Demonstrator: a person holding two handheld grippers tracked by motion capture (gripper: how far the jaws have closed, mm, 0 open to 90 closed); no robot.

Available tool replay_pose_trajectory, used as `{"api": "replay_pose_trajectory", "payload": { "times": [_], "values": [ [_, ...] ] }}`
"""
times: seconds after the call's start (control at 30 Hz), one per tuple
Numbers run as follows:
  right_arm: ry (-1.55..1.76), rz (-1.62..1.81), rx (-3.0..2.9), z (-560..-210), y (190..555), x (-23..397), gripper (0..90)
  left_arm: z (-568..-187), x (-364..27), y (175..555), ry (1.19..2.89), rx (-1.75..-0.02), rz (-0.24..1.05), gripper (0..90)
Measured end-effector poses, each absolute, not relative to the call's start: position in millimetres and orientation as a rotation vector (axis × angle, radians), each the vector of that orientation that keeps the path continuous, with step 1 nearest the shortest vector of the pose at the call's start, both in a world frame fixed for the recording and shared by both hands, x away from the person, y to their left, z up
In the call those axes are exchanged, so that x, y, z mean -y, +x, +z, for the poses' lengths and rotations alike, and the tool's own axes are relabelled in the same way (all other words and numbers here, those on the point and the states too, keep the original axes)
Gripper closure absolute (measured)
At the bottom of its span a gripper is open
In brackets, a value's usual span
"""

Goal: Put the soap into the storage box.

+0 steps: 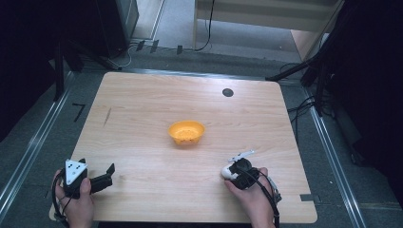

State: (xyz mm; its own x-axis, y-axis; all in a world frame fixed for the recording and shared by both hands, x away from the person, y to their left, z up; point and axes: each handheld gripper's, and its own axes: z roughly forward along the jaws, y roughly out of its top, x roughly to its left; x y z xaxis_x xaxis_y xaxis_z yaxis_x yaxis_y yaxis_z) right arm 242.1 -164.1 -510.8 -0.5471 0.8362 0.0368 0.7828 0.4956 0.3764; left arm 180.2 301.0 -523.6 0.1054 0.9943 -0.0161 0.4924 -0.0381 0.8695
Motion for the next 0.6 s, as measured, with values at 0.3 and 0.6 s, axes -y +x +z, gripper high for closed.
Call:
{"api": "replay_pose_trajectory", "payload": {
  "times": [0.3,0.6],
  "values": [
    [1.34,0.546,-2.642,-510,244,168,50.9,-524,-301,180,1.632,-1.484,0.838,0.0],
    [1.271,0.555,-2.664,-499,245,175,51.0,-523,-301,180,1.639,-1.482,0.842,0.3]
  ]
}}
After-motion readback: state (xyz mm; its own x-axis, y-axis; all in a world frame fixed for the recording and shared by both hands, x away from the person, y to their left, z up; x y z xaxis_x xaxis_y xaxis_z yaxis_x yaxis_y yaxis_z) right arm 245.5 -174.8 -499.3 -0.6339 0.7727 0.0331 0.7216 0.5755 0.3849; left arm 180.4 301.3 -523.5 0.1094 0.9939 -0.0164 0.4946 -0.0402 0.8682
